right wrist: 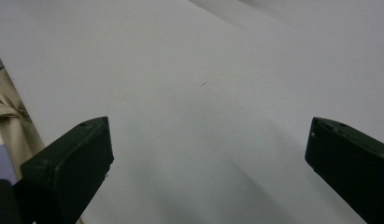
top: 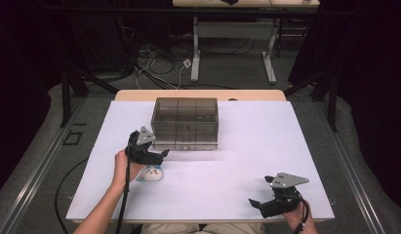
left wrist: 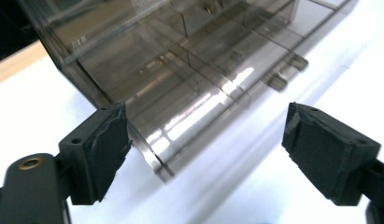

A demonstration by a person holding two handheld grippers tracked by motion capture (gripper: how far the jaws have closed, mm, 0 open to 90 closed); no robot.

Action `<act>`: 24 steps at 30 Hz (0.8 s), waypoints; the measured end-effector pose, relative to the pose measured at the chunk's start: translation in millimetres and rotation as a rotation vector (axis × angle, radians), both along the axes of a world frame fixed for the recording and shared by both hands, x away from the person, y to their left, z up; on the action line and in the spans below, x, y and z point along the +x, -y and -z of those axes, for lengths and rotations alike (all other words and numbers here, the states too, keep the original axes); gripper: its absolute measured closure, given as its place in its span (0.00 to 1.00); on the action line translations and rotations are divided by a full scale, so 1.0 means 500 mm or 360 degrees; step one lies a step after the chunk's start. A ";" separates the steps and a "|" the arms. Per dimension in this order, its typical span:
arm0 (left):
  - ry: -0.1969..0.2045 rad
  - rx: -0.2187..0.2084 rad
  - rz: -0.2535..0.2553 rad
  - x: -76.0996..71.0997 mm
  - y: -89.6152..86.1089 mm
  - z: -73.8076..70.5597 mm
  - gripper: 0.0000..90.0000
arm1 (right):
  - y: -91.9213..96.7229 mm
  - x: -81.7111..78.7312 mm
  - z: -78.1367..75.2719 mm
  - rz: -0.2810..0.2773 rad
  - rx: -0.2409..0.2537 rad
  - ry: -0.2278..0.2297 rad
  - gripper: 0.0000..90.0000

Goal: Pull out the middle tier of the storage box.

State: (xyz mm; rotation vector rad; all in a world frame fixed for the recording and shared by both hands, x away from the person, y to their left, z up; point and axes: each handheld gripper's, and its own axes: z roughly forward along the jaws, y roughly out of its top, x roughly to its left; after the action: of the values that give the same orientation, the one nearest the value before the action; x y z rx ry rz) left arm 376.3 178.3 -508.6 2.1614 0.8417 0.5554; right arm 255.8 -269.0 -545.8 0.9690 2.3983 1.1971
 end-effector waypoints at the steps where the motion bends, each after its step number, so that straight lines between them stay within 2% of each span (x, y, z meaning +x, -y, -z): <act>1: -0.0001 0.0007 0.0001 -0.004 -0.001 0.001 0.15 | 0.000 0.000 0.000 0.0000 0.0002 0.0004 0.01; 5: -0.0023 0.0049 0.0005 -0.023 -0.004 0.005 0.09 | -0.001 0.000 0.001 0.0003 0.0006 0.0012 0.01; 6: -0.0011 0.0081 0.0005 -0.028 -0.006 0.006 0.08 | -0.002 0.000 0.001 0.0008 0.0006 0.0010 0.01; 8: -0.0022 0.0107 0.0013 -0.035 -0.009 0.006 0.02 | -0.003 0.000 0.001 0.0006 0.0006 0.0010 0.00; 14: -0.0022 0.0104 -0.0008 -0.059 -0.022 0.010 0.00 | -0.004 0.000 0.002 0.0002 -0.0001 -0.0003 0.00; 21: -0.0037 0.0065 -0.0034 -0.089 -0.043 0.014 0.00 | -0.004 0.000 0.002 0.0000 -0.0002 -0.0003 0.01; 24: -0.0024 0.0080 -0.0048 -0.099 -0.046 0.023 0.00 | -0.004 0.000 0.002 0.0002 0.0003 -0.0006 0.00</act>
State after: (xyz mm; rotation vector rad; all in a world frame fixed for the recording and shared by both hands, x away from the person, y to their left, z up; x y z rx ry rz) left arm 326.8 201.4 -520.2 2.2039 0.8788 0.5817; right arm 255.7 -267.2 -546.8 0.9739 2.3991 1.1985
